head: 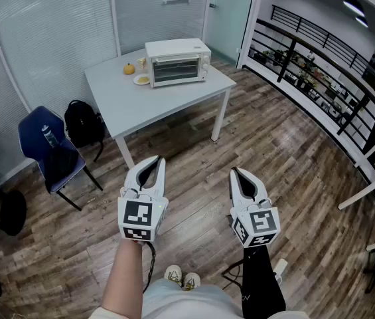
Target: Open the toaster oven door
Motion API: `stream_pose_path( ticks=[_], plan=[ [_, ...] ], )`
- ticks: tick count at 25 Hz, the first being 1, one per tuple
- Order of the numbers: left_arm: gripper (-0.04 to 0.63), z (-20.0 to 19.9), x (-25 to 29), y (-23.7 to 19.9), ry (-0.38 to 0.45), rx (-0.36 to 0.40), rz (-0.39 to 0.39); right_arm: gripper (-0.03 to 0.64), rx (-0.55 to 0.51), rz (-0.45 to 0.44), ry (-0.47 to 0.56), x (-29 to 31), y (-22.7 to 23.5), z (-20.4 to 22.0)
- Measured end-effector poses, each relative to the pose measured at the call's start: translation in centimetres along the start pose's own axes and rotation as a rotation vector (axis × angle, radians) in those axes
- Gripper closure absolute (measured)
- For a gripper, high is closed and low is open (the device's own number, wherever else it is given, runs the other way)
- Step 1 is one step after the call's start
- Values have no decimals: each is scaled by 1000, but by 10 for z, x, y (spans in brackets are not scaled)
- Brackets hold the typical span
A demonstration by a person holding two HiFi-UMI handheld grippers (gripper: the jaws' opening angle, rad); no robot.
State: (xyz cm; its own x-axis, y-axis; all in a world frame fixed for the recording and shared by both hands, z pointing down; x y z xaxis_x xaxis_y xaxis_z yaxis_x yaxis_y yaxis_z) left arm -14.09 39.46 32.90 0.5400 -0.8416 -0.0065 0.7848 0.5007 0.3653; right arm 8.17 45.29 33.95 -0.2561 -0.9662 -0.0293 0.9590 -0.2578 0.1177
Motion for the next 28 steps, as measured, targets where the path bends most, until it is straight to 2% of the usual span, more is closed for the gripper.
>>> stream_pose_path(
  ticks=[8, 15, 21, 28],
  plan=[
    [539, 15, 1, -33, 3, -12, 20, 612, -16, 1, -17, 31, -27, 2],
    [538, 38, 12, -48, -10, -21, 35, 614, 41, 21, 14, 48, -31, 12],
    [540, 44, 47, -58, -8, -23, 25, 614, 44, -2, 35, 82, -16, 8],
    [540, 37, 111, -78, 4, -19, 3, 614, 46, -39, 63, 144, 22, -5]
  ],
)
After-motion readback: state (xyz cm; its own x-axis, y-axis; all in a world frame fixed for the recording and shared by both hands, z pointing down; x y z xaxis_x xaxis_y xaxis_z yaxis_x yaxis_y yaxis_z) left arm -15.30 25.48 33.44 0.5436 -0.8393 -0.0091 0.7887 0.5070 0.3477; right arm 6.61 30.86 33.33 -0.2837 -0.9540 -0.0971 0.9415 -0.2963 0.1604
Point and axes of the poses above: the fingertips, and each gripper's own axes: x forward along the fingers, y to its right, z out of its underside, the point moved 5 cm from there along -x, backward along the fingers, and after that the axes turned 12 degrees about x, right-handed, at the moved point
